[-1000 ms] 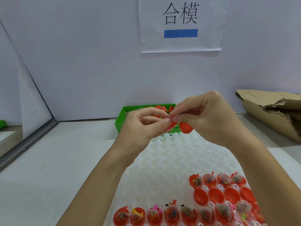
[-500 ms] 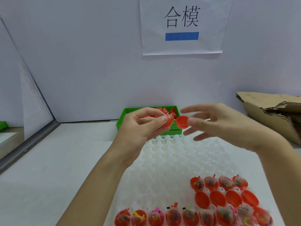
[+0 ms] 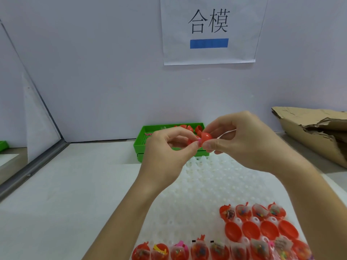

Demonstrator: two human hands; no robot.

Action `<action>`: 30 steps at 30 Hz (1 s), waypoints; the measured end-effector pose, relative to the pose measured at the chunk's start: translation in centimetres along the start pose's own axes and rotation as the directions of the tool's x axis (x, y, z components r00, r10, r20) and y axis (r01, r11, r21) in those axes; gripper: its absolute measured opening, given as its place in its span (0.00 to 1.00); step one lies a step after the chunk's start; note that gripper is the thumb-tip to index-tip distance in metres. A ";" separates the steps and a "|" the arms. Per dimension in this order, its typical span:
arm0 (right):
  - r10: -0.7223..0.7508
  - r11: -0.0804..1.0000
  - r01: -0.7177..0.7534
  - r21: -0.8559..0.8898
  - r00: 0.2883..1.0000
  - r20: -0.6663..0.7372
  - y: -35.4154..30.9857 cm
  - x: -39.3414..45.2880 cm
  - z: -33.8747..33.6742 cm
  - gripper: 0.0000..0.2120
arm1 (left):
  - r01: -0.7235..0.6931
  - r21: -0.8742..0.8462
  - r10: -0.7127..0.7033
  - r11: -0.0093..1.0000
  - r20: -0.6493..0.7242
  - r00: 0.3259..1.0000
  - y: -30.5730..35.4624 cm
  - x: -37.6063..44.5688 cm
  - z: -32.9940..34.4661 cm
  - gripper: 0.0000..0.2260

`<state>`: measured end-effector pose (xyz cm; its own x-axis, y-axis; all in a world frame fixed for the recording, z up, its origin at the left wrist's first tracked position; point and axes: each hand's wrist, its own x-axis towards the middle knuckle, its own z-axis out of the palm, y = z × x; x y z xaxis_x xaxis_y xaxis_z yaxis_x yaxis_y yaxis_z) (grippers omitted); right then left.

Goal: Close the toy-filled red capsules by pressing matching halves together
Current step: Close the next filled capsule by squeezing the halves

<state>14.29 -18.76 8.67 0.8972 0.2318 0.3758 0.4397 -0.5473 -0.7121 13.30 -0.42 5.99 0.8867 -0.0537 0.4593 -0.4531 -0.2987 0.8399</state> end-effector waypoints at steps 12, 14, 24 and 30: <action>-0.044 0.992 0.051 0.117 0.997 -0.059 0.2 0.0 0.0 0.09 | -0.071 -0.072 0.069 0.995 -0.026 0.997 0.2 0.0 -0.2 0.18; -0.050 0.988 0.057 0.146 0.997 -0.051 0.0 0.0 0.0 0.10 | -0.061 -0.111 0.057 0.992 -0.042 0.998 0.3 0.1 -0.2 0.15; -0.089 0.965 0.099 0.243 0.995 -0.053 -0.2 -0.2 0.0 0.14 | -0.044 -0.262 0.060 0.964 0.053 0.997 0.1 0.2 -0.5 0.13; -0.119 0.962 0.125 0.243 0.992 -0.040 -0.3 -0.1 0.2 0.15 | -0.045 -0.236 0.049 0.971 0.010 0.999 -0.2 0.3 -0.5 0.11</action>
<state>14.07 -18.49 8.70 0.8361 0.2634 0.4812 0.5452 -0.3022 -0.7819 13.56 0.07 6.11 0.8645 -0.0778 0.4966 -0.5013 -0.0628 0.8630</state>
